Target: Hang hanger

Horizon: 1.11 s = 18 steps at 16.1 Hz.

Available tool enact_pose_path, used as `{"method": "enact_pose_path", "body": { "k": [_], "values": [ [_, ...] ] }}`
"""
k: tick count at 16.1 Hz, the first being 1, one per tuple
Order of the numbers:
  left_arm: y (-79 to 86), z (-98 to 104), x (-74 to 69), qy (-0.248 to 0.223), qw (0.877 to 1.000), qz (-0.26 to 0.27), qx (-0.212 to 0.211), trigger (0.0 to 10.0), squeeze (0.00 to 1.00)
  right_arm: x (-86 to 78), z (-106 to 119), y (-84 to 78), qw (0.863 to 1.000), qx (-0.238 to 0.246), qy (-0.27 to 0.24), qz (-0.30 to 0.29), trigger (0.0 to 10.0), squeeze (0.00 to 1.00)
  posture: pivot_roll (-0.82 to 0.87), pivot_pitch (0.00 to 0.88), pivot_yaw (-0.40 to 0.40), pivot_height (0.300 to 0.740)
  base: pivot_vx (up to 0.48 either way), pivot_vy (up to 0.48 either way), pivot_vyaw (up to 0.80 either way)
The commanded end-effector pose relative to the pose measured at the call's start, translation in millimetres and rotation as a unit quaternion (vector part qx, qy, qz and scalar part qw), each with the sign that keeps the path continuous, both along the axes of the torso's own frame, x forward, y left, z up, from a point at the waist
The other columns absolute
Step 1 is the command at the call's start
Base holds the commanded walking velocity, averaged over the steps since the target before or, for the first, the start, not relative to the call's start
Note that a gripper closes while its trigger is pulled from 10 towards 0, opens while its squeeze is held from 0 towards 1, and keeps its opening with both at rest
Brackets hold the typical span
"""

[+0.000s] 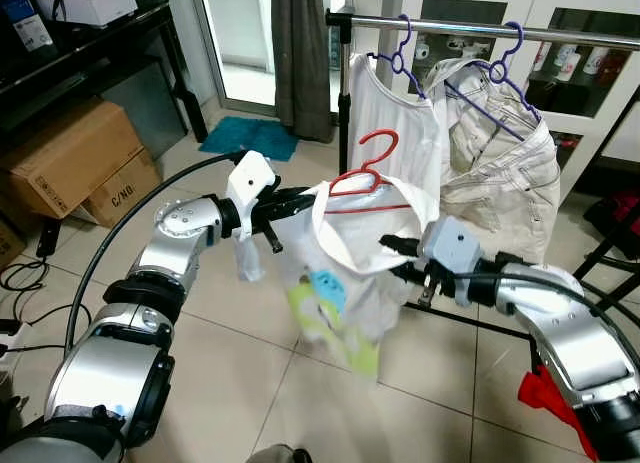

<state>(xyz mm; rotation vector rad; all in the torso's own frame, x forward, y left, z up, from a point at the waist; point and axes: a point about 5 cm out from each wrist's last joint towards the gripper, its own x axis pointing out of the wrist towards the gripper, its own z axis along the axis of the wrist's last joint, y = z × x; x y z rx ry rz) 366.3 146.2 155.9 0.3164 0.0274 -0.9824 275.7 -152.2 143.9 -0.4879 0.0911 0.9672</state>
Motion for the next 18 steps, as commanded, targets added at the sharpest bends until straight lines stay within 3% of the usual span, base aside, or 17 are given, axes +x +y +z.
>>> {"method": "enact_pose_path", "body": {
  "k": [1, 4, 6, 9, 11, 12, 14, 18],
  "values": [
    [6.0, 18.7, 6.1, -0.034, 0.999, 0.004, 0.005, 0.0, 0.0, -1.1, -1.0, 2.9, 1.0, -0.01, -0.007, 0.0, 10.0, 1.0, -0.16, 0.0, 0.115, 0.74, 0.0, 0.0, 0.0],
    [4.8, 17.9, 3.7, -0.042, 0.998, -0.024, 0.038, 0.0, 0.0, 3.5, -12.3, -3.4, 0.997, -0.062, 0.007, -0.037, 10.0, 1.0, -0.16, 0.0, 0.12, 0.74, 0.0, 0.0, 0.0],
    [0.7, 15.1, 1.0, -0.047, 0.996, -0.048, 0.062, 0.0, 0.0, 1.1, -19.8, 5.3, 0.996, -0.085, 0.021, -0.014, 10.0, 1.0, -0.16, 0.0, 0.121, 0.74, 0.0, 0.0, 0.0],
    [-5.9, 16.4, 0.8, -0.055, 0.995, -0.06, 0.064, 0.0, 0.0, -1.3, -29.6, 20.3, 0.993, -0.103, 0.046, 0.023, 10.0, 1.0, -0.16, 0.0, 0.121, 0.74, 0.0, 0.0, 0.0],
    [-9.8, 21.7, 2.8, -0.074, 0.993, -0.062, 0.069, 0.0, 0.0, 0.2, -45.8, 29.5, 0.976, -0.201, 0.054, 0.069, 10.0, 1.0, -0.15, 0.0, 0.115, 0.74, 0.0, 0.0, 0.0],
    [-9.4, 23.7, 3.4, -0.08, 0.993, -0.059, 0.065, 0.0, 0.0, 4.2, -49.2, 31.3, 0.972, -0.219, 0.056, 0.058, 10.0, 1.0, -0.15, 0.0, 0.114, 0.74, 0.0, 0.0, 0.0],
    [-10.5, 23.7, 2.0, -0.086, 0.992, -0.067, 0.067, 0.0, 0.0, 2.1, -45.1, 47.9, 0.982, -0.141, 0.104, 0.073, 10.0, 1.0, -0.15, 0.0, 0.116, 0.74, 0.0, 0.0, 0.0],
    [-14.2, 20.2, -1.2, -0.091, 0.99, -0.084, 0.07, 0.0, 0.0, 10.1, -50.1, 50.6, 0.977, -0.182, 0.088, 0.073, 10.0, 1.0, -0.15, 0.0, 0.118, 0.74, 0.0, 0.0, 0.0]
  ]
}}
